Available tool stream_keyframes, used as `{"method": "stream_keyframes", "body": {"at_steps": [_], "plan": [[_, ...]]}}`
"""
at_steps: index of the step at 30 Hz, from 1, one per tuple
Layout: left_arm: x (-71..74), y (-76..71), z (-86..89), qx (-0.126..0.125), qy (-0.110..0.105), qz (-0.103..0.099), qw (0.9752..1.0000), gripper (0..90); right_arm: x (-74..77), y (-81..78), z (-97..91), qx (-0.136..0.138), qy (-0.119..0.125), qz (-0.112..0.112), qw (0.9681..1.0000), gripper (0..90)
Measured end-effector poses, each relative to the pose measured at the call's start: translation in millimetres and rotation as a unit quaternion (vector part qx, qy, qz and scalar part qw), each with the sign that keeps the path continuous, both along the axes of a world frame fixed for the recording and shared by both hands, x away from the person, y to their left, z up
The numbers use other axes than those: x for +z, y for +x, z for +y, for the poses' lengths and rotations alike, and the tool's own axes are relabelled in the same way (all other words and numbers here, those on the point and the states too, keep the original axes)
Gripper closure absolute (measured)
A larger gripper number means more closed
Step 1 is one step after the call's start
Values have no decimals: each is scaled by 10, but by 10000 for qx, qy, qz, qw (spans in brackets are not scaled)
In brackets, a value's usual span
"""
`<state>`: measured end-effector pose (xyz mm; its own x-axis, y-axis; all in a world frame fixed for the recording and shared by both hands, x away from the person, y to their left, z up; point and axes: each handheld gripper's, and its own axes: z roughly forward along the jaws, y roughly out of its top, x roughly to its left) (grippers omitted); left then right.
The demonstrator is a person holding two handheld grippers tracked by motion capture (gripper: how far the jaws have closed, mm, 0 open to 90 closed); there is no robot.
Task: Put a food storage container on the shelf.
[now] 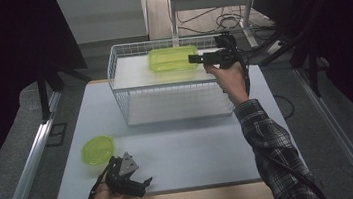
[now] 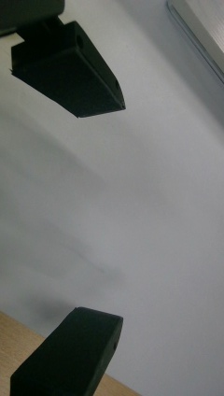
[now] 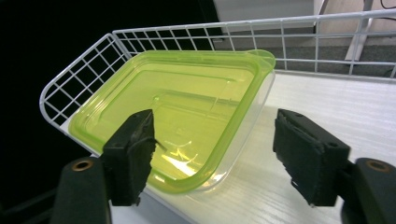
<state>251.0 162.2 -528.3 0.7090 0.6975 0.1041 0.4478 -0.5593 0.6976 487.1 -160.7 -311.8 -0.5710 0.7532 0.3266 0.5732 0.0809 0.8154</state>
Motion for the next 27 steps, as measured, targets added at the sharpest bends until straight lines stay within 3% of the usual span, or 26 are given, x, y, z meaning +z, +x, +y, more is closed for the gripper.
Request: {"method": "stream_keyframes", "body": {"at_steps": [11, 27], "plan": [[4, 0, 4, 22, -25, -4, 10000, 17, -2, -118, 16, 298, -142, -154, 9993, 183], [3, 2, 4, 25, -26, 2, 10000, 17, -61, -283, 3, 511, -331, -301, 9977, 99]]}}
